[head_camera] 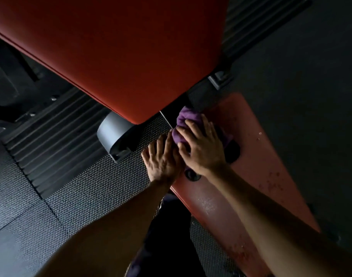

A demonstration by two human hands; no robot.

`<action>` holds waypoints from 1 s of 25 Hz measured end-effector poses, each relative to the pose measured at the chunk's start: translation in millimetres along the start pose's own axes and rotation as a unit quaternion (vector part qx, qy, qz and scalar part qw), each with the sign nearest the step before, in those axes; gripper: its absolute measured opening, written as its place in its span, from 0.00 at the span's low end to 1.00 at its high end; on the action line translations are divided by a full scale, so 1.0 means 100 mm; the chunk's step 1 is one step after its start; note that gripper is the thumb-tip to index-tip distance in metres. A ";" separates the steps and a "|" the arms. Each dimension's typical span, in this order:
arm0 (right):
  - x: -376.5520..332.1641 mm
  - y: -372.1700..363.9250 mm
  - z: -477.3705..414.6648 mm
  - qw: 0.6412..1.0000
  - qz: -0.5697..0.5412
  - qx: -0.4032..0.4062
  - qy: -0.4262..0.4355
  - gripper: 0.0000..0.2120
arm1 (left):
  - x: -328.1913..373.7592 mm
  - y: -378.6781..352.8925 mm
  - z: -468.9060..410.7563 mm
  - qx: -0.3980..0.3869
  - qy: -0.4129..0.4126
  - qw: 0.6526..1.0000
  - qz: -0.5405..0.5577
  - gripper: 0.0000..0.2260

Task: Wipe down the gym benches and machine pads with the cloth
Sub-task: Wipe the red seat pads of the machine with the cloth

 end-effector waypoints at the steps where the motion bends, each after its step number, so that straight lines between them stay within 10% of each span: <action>1: 0.18 0.04 -0.05 0.999 0.023 -0.014 0.017 0.23 | 0.00 0.01 0.00 0.003 -0.004 1.000 0.001 0.25; 6: 0.55 0.18 -0.30 0.994 0.031 -0.006 -0.106 0.23 | -0.01 -0.02 0.01 -0.005 -0.013 1.000 -0.006 0.24; 12: 0.45 0.11 -0.33 0.996 0.068 -0.045 0.040 0.21 | -0.01 -0.03 -0.01 -0.022 -0.006 1.000 -0.011 0.24; 17: 0.79 0.19 -0.22 0.991 0.043 -0.010 -0.126 0.24 | 0.01 -0.07 0.00 -0.038 -0.008 0.999 -0.034 0.25; 25: 0.81 0.26 0.67 0.996 0.051 -0.073 -0.024 0.34 | 0.31 0.03 -0.11 -0.069 -0.095 0.993 -0.022 0.29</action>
Point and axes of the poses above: each hand's wrist, its own z-axis away from the middle knuckle, its own y-axis out of the back of the hand, x = y × z, the point moved 10 cm from there along -z, towards the middle knuckle, and after that the axes turned 13 degrees about y, right-handed, at the moved point
